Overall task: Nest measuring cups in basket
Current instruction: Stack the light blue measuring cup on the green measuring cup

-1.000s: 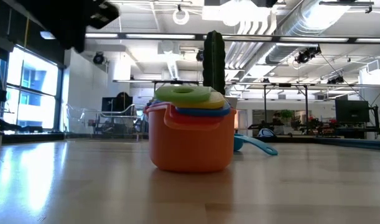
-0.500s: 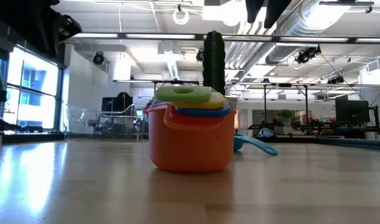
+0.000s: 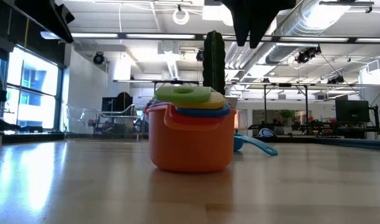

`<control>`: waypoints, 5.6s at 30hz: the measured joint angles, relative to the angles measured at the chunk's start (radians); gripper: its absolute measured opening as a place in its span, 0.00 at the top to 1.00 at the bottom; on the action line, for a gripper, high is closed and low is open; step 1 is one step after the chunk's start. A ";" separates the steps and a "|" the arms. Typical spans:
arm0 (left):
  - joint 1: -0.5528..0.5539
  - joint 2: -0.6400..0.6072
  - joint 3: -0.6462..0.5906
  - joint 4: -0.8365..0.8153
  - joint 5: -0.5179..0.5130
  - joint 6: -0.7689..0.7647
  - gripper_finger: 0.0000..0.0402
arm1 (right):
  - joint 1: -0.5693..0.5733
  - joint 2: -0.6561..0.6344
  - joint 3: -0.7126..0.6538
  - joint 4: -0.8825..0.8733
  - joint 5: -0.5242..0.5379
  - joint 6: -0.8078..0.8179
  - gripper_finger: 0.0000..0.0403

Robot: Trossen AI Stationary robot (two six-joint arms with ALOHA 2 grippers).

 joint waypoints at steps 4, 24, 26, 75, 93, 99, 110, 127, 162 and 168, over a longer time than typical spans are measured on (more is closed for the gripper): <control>0.049 -0.032 0.000 -0.020 -0.016 0.000 0.83 | -0.030 -0.001 0.000 0.001 0.000 -0.085 0.64; 0.184 -0.072 0.000 -0.074 -0.014 0.010 0.83 | -0.074 -0.332 -0.594 0.464 -0.103 -0.006 0.64; 0.193 -0.072 0.000 -0.074 -0.014 0.010 0.83 | -0.074 -0.364 -0.636 0.540 -0.102 -0.008 0.64; 0.275 -0.070 0.000 -0.081 -0.014 0.029 0.83 | -0.201 -0.054 -0.755 1.030 -0.093 -0.393 0.63; 0.275 -0.070 0.000 -0.080 -0.014 0.027 0.83 | -0.196 -0.033 -0.724 0.996 -0.117 -0.206 0.96; 0.275 -0.070 0.000 -0.080 -0.014 0.058 0.83 | -0.156 -0.033 -0.621 0.878 -0.119 -0.082 0.98; 0.275 -0.070 0.000 -0.079 -0.014 0.055 0.83 | 0.012 -0.034 -0.283 0.607 -0.035 0.270 0.99; 0.275 -0.070 0.000 -0.078 -0.013 0.054 0.83 | 0.190 0.170 0.124 0.501 -0.023 0.538 1.00; 0.274 -0.070 0.000 -0.079 0.020 0.089 0.83 | 0.167 0.398 0.261 0.386 -0.097 0.525 0.98; 0.274 -0.070 0.000 -0.079 0.019 0.107 0.83 | 0.166 0.397 0.261 0.382 -0.116 0.524 0.98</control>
